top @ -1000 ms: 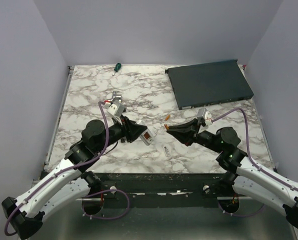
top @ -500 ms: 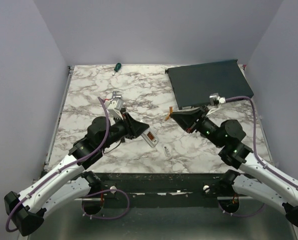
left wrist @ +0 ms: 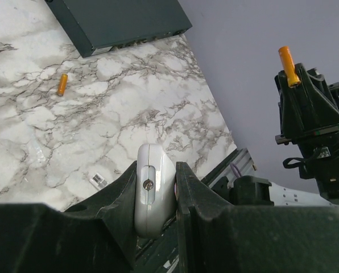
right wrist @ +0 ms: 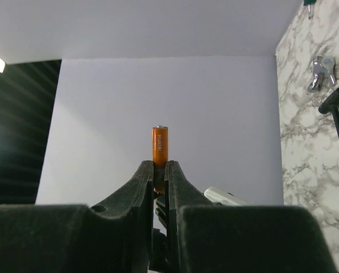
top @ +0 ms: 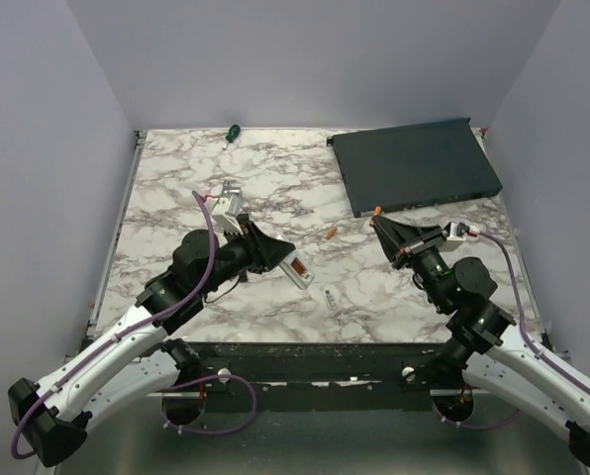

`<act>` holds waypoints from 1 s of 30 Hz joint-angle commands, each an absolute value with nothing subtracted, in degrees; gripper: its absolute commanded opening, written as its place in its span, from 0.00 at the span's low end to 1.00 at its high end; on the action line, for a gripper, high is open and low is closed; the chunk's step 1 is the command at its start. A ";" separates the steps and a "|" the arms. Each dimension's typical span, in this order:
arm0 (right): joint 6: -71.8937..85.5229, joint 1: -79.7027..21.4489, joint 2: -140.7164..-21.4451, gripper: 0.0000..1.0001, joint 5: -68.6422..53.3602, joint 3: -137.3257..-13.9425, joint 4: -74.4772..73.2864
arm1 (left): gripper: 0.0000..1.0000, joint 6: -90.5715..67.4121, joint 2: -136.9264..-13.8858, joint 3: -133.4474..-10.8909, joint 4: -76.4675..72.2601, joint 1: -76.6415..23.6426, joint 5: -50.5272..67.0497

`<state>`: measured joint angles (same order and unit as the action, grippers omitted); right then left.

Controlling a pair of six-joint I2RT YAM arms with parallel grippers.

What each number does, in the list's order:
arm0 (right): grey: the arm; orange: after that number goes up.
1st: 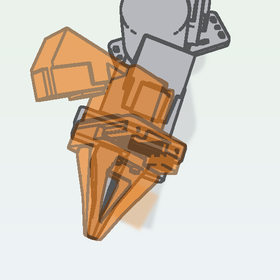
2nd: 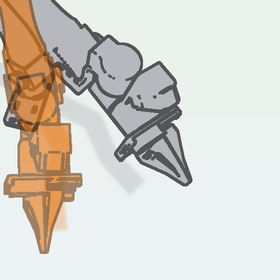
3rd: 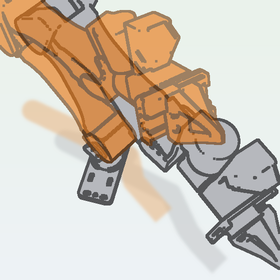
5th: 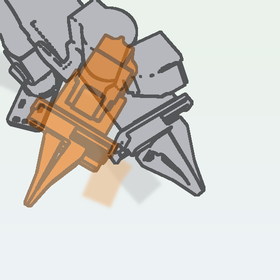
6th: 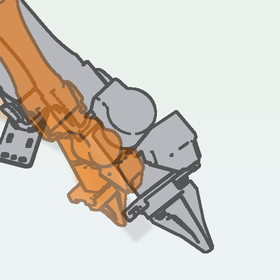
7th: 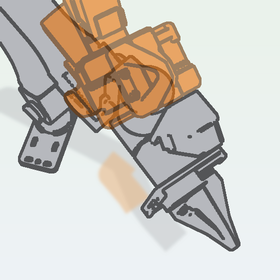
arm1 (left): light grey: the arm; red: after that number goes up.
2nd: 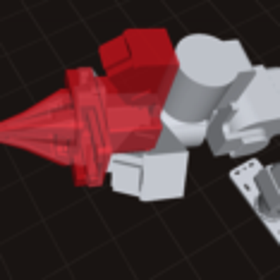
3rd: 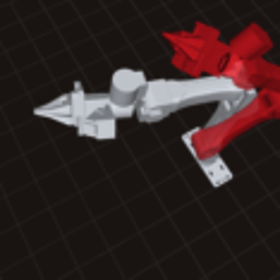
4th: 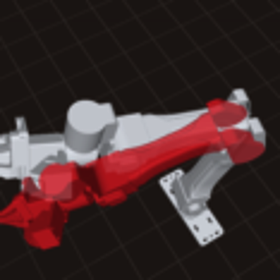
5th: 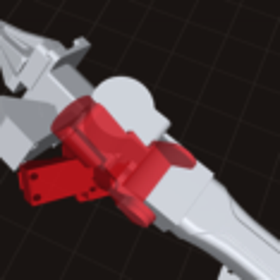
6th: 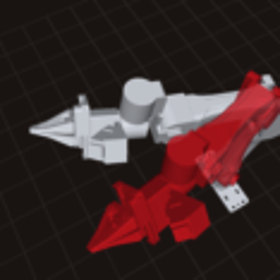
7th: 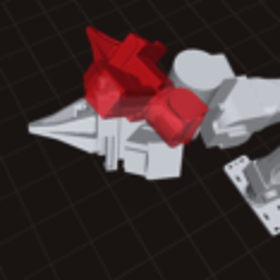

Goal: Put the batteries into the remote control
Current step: Load the battery into the remote control.

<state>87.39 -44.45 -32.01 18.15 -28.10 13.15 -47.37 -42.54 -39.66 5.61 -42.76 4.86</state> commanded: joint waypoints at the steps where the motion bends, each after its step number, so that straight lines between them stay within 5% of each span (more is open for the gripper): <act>1: 96.77 -44.48 -29.74 0.01 24.85 -26.90 11.08 | 0.00 -48.60 -42.53 -40.98 3.72 -42.90 4.66; 7: 71.30 -44.48 -32.27 0.01 25.12 -31.68 8.45 | 0.00 -49.93 -43.12 -40.97 4.62 -42.89 3.52; 14: 25.36 -44.43 -47.09 0.02 4.41 -38.77 8.01 | 0.00 -54.19 -46.57 -41.37 3.59 -42.69 5.78; 21: 13.53 -44.51 -50.26 0.01 -15.11 -37.38 15.43 | 0.00 -60.30 -48.83 -41.33 2.99 -42.48 6.19; 30: 12.87 -44.71 -53.59 0.01 -18.88 -41.74 11.12 | 0.00 -65.41 -51.15 -40.97 0.36 -41.38 7.12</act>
<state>14.26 -44.45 -52.40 -15.20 -39.11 11.84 -61.80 -50.83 -39.70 3.92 -41.95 5.80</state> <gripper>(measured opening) 0.151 0.274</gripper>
